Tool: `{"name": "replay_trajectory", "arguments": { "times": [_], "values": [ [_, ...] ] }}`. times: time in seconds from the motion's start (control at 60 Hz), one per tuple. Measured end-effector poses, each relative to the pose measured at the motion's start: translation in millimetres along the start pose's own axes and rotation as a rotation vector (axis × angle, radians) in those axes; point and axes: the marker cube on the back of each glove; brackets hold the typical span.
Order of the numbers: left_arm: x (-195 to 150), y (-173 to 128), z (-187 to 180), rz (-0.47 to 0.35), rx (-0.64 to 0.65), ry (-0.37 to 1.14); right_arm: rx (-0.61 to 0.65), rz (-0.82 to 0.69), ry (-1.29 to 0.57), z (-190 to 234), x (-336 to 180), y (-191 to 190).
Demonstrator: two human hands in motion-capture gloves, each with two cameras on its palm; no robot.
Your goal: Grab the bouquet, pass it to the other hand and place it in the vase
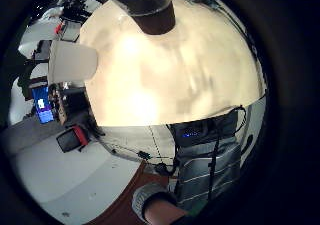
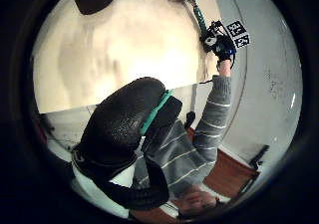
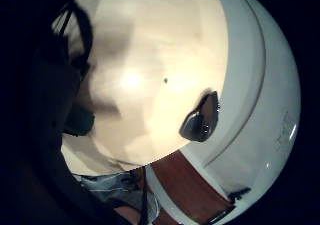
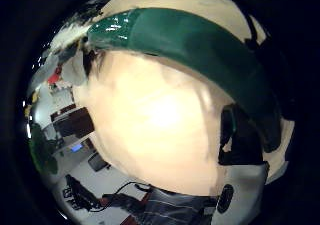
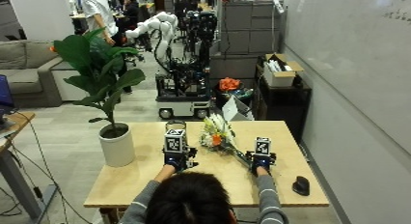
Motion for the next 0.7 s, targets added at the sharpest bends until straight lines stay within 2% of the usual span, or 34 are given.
{"name": "replay_trajectory", "arguments": {
  "times": [0.05,0.117,0.167,0.217,0.25,0.3,0.4,0.467,0.583,0.633,0.7],
  "values": [
    [-15,-22,19,-0.056,-0.07,-0.009,-0.005,0.01,0.005,1,-3,-1],
    [-31,-35,39,-0.215,-0.259,-0.024,-0.006,-0.049,0.003,1,-7,0],
    [-34,-48,43,-0.146,-0.178,-0.027,0.009,-0.045,-0.025,1,-7,-1],
    [-30,-41,34,-0.102,-0.116,-0.034,0.014,0.006,-0.075,-1,-4,-4],
    [-25,-30,25,-0.096,-0.09,-0.041,-0.003,0.036,-0.104,-1,-1,-3],
    [-28,-31,23,-0.105,-0.081,-0.047,-0.015,0.053,-0.133,-3,1,-2],
    [-41,-48,34,-0.143,-0.101,-0.048,0.147,0.158,-0.155,-14,8,-10],
    [-29,-29,18,-0.105,-0.069,-0.036,0.113,0.201,-0.134,-16,7,5],
    [-23,-16,5,-0.104,-0.052,-0.032,0.409,0.275,-0.075,-33,14,1],
    [-28,-23,7,-0.115,-0.05,-0.034,0.521,0.249,-0.125,-42,11,-3],
    [-16,-3,-9,-0.077,-0.022,-0.02,0.721,0.214,-0.204,-61,7,-8]
  ]
}}
